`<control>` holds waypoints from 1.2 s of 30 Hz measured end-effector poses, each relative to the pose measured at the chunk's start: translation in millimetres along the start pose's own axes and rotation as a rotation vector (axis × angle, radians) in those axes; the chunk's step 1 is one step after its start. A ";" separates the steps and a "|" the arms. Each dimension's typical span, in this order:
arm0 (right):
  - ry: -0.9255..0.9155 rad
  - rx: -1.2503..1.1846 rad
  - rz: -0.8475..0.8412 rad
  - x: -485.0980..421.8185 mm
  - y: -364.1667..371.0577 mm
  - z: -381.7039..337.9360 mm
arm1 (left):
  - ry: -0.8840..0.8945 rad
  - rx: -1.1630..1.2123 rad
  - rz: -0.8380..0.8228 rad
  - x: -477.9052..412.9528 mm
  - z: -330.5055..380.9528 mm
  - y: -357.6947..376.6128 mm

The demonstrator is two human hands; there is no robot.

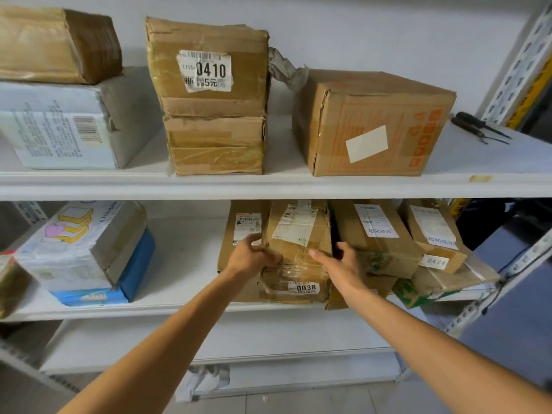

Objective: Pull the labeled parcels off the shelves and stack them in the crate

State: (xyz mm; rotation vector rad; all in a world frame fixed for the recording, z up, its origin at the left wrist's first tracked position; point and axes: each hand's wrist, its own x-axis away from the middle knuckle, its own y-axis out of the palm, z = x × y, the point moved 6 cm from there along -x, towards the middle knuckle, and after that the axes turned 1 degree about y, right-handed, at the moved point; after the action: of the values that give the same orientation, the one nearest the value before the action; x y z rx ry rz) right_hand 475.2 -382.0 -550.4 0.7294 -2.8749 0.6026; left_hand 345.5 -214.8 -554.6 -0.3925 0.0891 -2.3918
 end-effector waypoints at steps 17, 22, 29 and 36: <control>0.078 0.019 -0.327 14.0 -0.4 23.6 | -0.044 0.161 -0.131 23.4 -17.9 17.6; 0.074 0.079 -0.380 16.3 5.3 27.5 | -0.026 0.105 -0.175 31.7 -33.5 19.4; 0.015 0.075 -0.314 39.2 4.5 49.7 | 0.027 0.136 -0.113 50.5 -68.6 21.9; -0.029 0.086 -0.300 74.1 3.6 38.5 | 0.062 0.112 -0.132 73.4 -73.6 2.9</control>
State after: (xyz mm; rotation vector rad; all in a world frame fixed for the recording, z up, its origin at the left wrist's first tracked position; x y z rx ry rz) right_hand 408.0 -426.7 -571.7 1.1621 -2.6996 0.6801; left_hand 273.0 -268.4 -606.4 -0.2789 -0.0437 -2.5254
